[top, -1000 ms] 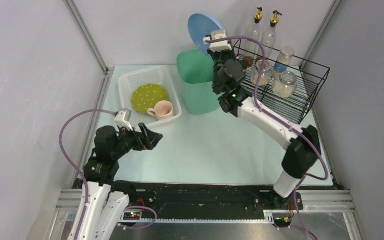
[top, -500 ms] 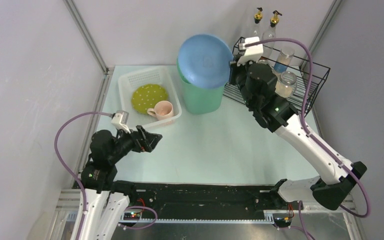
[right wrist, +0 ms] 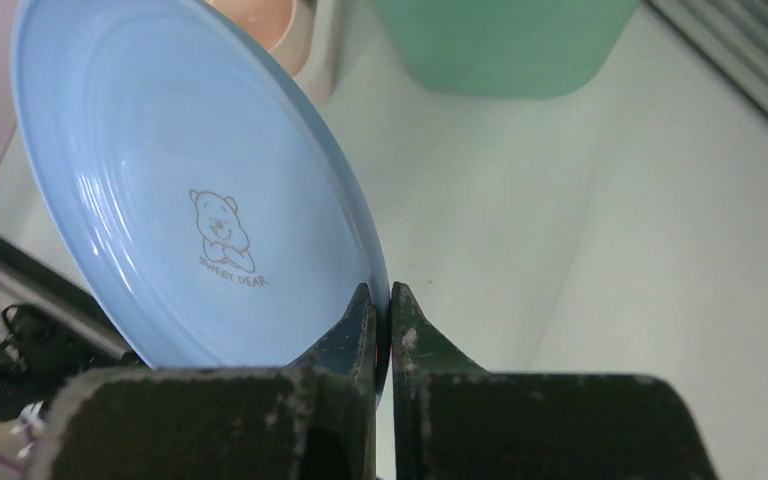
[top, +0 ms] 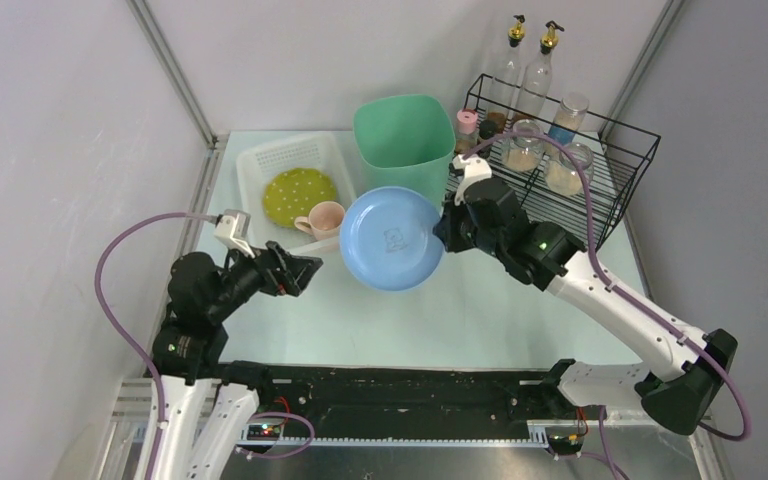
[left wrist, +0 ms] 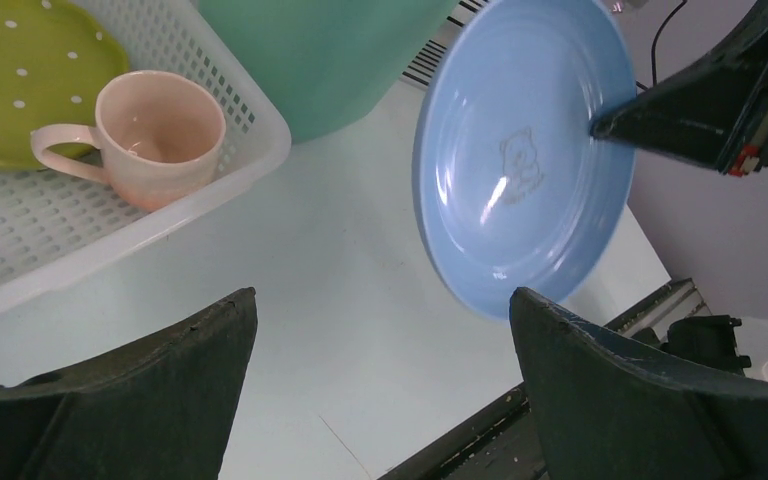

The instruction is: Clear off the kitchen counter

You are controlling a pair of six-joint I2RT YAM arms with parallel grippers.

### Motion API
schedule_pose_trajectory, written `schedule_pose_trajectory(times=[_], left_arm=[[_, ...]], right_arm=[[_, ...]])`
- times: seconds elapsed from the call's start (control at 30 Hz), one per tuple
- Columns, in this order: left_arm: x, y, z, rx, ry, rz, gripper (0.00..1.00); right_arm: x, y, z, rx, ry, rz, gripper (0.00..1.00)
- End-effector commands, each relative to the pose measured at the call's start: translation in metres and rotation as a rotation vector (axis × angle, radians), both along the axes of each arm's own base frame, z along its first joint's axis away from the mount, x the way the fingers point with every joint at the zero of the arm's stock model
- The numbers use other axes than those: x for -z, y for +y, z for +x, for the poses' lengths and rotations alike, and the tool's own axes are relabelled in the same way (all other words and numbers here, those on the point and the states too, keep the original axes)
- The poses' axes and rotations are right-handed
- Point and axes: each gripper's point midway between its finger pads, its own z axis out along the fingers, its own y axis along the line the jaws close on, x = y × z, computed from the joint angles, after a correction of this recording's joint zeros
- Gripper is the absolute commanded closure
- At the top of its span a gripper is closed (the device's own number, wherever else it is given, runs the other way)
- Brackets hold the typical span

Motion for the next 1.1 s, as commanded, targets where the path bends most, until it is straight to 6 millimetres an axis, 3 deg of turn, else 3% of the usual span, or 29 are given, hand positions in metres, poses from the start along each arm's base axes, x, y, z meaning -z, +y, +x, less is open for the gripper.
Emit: schedule_pose_trajectory(times=[0.0, 0.37, 0.63, 0.77, 0.9, 1.07], left_arm=[[-0.023, -0.002, 0.003, 0.021, -0.08, 0.013, 0.0], [-0.022, -0.017, 0.007, 0.078, -0.077, 0.026, 0.0], [-0.011, -0.026, 0.01, 0.098, -0.047, 0.055, 0.02], [-0.006, -0.029, 0.012, 0.108, -0.035, 0.069, 0.2], [0.0, -0.03, 0.015, 0.104, -0.017, 0.079, 0.5], [0.003, -0.029, 0.018, 0.096, -0.009, 0.091, 0.76]], right_arm=[[-0.006, 0.015, -0.029, -0.068, 0.078, 0.116, 1.0], [-0.007, 0.05, -0.047, -0.18, 0.165, 0.24, 1.0], [-0.01, 0.07, -0.053, -0.233, 0.197, 0.293, 1.0], [-0.009, 0.071, -0.053, -0.231, 0.196, 0.293, 1.0], [-0.009, 0.068, -0.05, -0.213, 0.181, 0.283, 1.0], [-0.004, 0.064, -0.046, -0.185, 0.175, 0.259, 1.0]])
